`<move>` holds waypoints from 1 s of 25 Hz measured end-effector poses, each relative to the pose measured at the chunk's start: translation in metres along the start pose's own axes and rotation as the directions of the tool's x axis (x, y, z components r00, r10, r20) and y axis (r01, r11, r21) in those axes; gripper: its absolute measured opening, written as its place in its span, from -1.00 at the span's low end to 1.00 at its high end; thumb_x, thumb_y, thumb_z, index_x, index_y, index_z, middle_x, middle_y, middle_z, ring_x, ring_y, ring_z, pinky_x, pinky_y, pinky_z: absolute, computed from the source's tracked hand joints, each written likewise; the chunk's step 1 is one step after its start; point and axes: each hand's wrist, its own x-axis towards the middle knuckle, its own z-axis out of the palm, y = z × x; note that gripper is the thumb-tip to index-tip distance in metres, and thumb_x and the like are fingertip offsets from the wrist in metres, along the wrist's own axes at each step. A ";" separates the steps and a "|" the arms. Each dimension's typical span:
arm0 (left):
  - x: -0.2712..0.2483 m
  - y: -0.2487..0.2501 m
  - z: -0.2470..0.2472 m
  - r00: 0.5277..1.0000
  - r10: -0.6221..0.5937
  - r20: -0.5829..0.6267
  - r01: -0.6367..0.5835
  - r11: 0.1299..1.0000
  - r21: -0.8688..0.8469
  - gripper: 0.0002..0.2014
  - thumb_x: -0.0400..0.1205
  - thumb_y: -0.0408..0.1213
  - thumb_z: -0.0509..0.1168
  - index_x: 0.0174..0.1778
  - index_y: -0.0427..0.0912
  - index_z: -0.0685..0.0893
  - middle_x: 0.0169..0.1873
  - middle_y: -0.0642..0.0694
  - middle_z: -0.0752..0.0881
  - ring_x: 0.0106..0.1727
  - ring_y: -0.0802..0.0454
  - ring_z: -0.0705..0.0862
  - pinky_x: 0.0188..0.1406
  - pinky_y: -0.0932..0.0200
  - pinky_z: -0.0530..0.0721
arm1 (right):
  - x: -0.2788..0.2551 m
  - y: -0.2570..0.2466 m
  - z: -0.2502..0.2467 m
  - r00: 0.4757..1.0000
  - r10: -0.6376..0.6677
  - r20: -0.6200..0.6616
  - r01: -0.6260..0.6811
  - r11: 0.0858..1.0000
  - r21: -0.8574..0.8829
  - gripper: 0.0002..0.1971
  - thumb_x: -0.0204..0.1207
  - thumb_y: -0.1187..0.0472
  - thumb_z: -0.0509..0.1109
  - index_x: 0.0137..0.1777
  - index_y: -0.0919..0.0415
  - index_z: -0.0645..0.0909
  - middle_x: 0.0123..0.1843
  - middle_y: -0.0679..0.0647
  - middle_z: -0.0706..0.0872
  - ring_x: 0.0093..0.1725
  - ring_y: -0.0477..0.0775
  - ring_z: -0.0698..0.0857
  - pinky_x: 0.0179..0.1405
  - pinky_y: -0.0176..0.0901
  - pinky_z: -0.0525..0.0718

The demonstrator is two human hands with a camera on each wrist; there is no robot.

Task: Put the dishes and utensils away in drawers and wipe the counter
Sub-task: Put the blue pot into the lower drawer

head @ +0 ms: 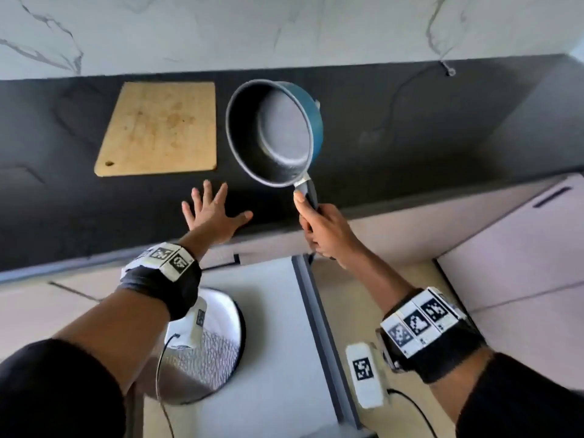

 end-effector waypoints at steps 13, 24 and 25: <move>-0.268 -0.200 0.132 0.923 -0.300 0.241 0.371 0.526 -0.765 -0.79 0.66 -0.06 0.37 0.12 -0.07 0.67 -0.12 0.10 0.72 -0.05 0.13 0.66 -0.17 0.31 0.58 | -0.125 0.246 0.054 0.883 0.182 0.433 0.313 0.460 -0.831 -0.35 0.32 -0.60 0.19 -0.22 0.05 0.54 -0.42 -0.05 0.66 -0.31 0.12 0.69 -0.34 -0.06 0.57; -0.339 -0.282 0.242 0.717 -0.418 0.559 0.515 0.857 -0.020 -0.12 0.62 0.34 0.11 0.72 -0.04 -0.09 0.47 -0.24 0.56 0.43 -0.25 0.56 0.41 -0.10 0.44 | -0.101 0.348 0.136 0.678 0.363 0.639 0.596 0.238 -0.767 -0.41 0.46 -0.47 0.21 0.06 0.06 0.62 -0.01 0.19 0.79 0.01 0.25 0.75 -0.15 -0.05 0.52; -0.340 -0.279 0.244 0.706 -0.418 0.572 0.474 0.879 0.057 -0.11 0.62 0.37 0.05 0.72 -0.02 -0.14 0.46 -0.21 0.57 0.45 -0.22 0.55 0.44 -0.10 0.35 | -0.097 0.352 0.136 0.668 0.370 0.646 0.607 0.231 -0.760 -0.41 0.47 -0.47 0.21 0.06 0.07 0.61 -0.01 0.20 0.79 0.01 0.26 0.74 -0.14 -0.05 0.53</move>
